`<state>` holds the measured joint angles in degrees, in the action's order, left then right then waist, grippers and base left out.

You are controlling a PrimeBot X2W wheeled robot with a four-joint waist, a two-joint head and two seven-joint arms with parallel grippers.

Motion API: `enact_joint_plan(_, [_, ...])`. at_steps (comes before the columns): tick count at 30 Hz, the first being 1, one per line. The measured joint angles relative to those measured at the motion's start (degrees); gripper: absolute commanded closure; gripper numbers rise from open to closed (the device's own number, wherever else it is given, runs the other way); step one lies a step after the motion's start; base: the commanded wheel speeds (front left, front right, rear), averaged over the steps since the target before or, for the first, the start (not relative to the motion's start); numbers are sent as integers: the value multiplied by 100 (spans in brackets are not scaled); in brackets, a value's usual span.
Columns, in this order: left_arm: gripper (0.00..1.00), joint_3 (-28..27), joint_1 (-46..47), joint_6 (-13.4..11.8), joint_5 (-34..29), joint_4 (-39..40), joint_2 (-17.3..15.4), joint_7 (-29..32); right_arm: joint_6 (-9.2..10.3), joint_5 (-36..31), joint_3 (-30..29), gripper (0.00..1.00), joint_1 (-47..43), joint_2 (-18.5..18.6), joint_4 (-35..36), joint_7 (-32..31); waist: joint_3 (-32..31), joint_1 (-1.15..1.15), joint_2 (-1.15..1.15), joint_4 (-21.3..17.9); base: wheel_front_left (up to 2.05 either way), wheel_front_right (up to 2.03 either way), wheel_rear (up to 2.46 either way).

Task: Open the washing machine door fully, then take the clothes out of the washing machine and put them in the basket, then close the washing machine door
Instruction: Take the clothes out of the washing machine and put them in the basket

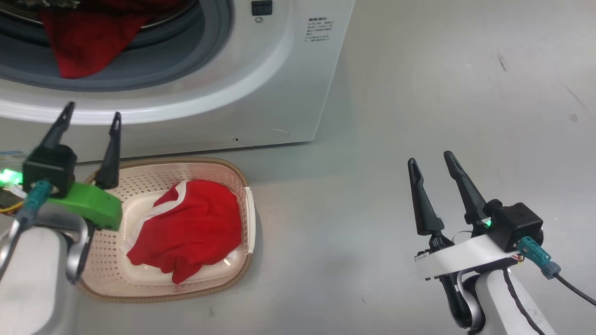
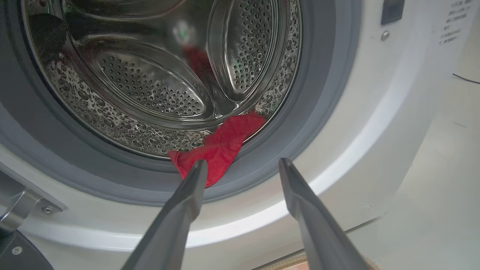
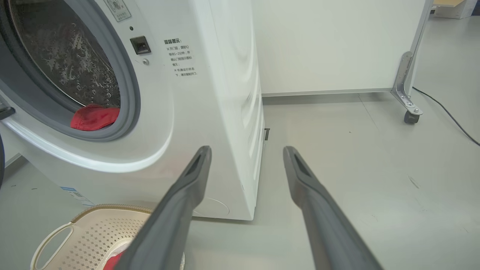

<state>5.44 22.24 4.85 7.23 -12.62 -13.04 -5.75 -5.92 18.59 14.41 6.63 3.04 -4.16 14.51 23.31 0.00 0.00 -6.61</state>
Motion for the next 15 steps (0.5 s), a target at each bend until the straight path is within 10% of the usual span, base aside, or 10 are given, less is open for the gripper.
enact_joint_plan(15, [0,-244,1510,9,-181,-837,-698,1274,0,181,211,0,384,-24,5,0,747,0,0,-696,0,0,0])
